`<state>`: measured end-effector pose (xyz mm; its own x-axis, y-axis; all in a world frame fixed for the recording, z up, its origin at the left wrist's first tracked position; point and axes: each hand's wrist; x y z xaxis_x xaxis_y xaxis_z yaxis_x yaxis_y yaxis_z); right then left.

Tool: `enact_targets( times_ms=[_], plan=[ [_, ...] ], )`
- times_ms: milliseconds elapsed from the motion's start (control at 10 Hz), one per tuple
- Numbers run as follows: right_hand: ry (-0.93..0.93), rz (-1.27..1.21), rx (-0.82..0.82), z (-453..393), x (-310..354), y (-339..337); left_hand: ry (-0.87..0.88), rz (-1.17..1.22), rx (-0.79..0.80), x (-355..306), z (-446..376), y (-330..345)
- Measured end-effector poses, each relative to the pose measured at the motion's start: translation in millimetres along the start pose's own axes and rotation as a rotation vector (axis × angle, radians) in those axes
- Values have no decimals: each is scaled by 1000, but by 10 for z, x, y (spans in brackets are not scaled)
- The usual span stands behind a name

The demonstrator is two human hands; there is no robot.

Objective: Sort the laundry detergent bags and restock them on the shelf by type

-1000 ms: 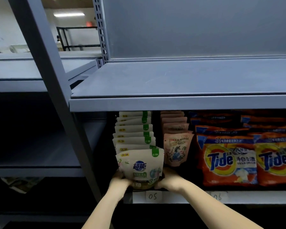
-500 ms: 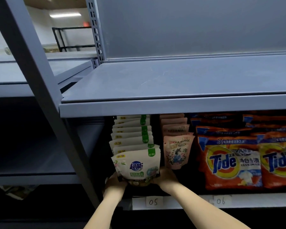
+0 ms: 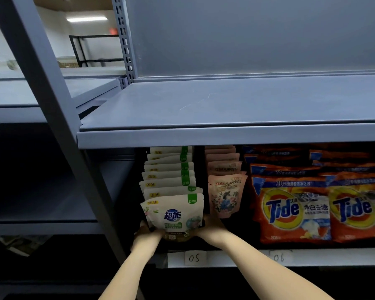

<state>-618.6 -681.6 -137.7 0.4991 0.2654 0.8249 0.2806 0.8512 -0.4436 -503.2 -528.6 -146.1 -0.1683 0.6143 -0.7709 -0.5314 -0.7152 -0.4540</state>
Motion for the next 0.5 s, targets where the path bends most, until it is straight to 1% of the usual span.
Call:
enact_targets(
  times_ms=[200, 300, 400, 500],
  plan=[
    [-37, 89, 2, 119, 64, -137, -10, -26, -26, -57, 164, 30],
    [-66, 148, 19, 183, 104, -239, -14, -89, -55, -62, 235, 25],
    [-80, 176, 40, 248, 99, -330, -61, -226, -67, -101, 378, -13],
    [-107, 215, 70, 334, 111, -427, -30, -314, -96, -148, 443, -13]
  ],
)
Point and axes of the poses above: each hand's wrist, its own z-axis away from the middle knuckle, its own y-axis out of the palm, x = y × z, and after that the axes turned 4 degrees about x, right-handed
